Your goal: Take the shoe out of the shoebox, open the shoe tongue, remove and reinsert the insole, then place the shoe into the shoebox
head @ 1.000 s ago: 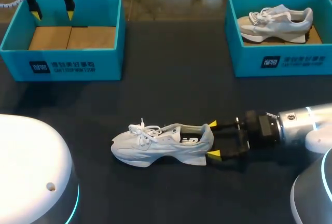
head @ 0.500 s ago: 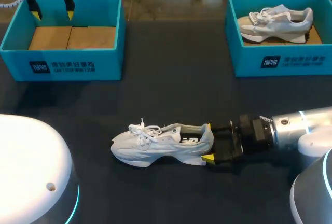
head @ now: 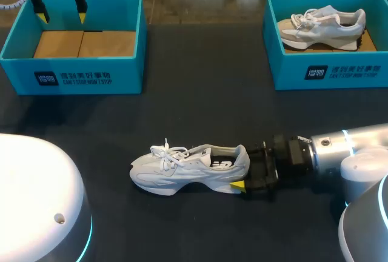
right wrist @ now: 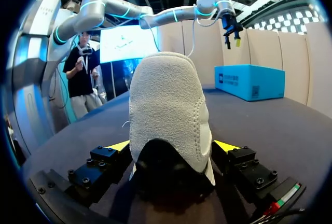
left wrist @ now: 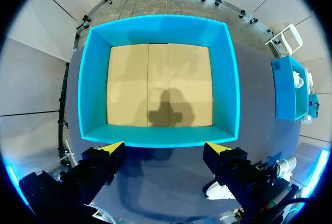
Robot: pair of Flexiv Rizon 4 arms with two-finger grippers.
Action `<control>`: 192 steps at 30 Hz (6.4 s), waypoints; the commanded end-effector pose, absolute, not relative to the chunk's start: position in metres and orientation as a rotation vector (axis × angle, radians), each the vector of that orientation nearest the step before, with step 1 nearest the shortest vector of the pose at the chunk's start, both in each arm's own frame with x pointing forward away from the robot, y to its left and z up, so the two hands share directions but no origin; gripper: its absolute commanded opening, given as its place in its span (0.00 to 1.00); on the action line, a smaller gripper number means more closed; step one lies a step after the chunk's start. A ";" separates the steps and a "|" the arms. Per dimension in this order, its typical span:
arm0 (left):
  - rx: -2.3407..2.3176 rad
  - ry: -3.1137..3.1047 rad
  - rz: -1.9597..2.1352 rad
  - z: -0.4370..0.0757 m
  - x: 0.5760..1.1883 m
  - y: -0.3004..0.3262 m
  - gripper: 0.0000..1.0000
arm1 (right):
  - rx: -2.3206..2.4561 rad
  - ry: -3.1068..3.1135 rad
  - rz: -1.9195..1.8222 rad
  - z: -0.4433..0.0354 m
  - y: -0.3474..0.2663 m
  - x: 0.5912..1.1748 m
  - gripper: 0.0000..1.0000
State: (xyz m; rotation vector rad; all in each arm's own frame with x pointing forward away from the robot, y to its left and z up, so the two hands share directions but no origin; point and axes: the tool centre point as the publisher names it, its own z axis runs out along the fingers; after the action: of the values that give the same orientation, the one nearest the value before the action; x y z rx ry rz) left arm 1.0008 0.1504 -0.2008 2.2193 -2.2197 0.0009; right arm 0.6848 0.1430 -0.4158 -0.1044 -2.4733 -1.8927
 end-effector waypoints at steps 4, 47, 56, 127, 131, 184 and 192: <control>2.220 -2.221 0.000 -0.200 1.001 0.150 1.00 | -0.086 -2.475 -1.902 -0.420 0.151 0.687 1.00; 2.279 -2.182 -0.027 -0.198 0.993 0.144 1.00 | -0.110 -2.457 -1.955 -0.417 0.163 0.687 0.00; 2.374 -2.091 0.053 -0.177 0.930 0.122 1.00 | -0.110 -2.457 -1.955 -0.417 0.163 0.687 0.00; 2.078 -2.256 -0.264 -0.231 0.726 -0.092 1.00 | -0.110 -2.457 -1.955 -0.417 0.163 0.687 0.00; 2.060 -2.251 -0.291 -0.243 0.717 -0.119 1.00 | -0.110 -2.457 -1.955 -0.417 0.163 0.687 0.00; 2.007 -2.219 -0.616 -0.336 0.676 -0.183 1.00 | -0.110 -2.457 -1.955 -0.417 0.163 0.687 0.00; 2.034 -2.194 -0.682 -0.346 0.677 -0.178 1.00 | -0.110 -2.457 -1.955 -0.417 0.163 0.687 0.00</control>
State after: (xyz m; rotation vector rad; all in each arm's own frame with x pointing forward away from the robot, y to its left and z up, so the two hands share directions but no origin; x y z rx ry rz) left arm 0.6764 -0.1748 -0.3401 2.0356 -2.1916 -0.6618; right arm 0.6868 0.1606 -0.4159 -0.1094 -2.4532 -1.9579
